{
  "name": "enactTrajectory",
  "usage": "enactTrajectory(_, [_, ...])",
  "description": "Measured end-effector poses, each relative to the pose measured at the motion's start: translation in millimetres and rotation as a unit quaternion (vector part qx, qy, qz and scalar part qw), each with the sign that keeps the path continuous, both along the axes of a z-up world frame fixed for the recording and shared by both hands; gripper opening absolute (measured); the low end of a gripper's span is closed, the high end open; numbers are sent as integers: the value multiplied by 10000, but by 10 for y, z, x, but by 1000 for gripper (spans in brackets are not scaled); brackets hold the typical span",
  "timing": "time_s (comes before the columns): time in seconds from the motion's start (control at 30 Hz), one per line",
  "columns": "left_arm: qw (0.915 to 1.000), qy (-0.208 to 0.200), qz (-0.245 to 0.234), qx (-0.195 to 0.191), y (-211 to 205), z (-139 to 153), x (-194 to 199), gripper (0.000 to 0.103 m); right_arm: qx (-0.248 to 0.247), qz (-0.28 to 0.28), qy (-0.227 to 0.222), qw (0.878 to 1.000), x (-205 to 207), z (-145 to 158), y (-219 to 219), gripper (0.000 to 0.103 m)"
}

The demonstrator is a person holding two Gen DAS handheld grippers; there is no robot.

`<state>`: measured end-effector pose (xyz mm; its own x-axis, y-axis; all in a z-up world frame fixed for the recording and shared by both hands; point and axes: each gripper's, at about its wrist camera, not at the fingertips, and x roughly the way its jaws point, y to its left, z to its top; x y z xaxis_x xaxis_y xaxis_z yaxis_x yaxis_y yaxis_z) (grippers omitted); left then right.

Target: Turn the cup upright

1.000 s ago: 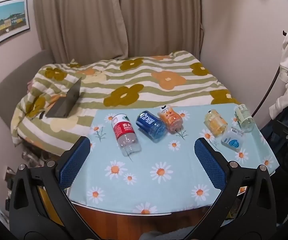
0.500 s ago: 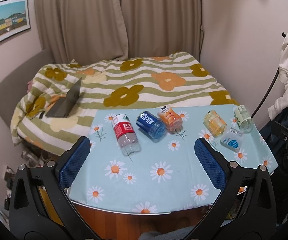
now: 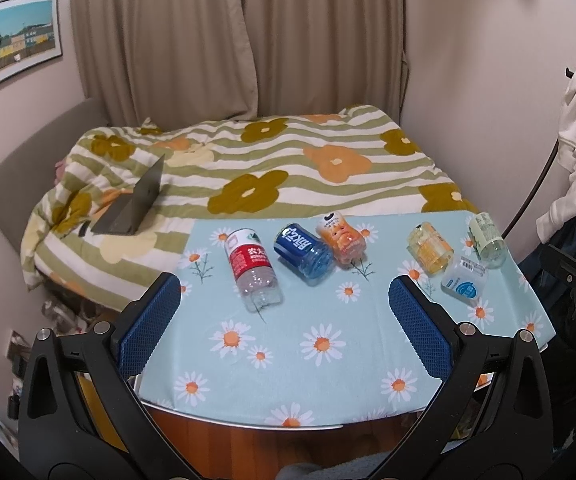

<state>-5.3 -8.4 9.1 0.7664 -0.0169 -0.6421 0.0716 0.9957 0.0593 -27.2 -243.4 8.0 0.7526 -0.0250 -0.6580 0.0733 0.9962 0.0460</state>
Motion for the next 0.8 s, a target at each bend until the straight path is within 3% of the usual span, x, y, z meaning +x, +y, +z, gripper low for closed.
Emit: enactTrajectory(0.8, [10000,-8,-8,-28,43,0,-9,103,-15,-3,3,10000,-4,-23,15,102])
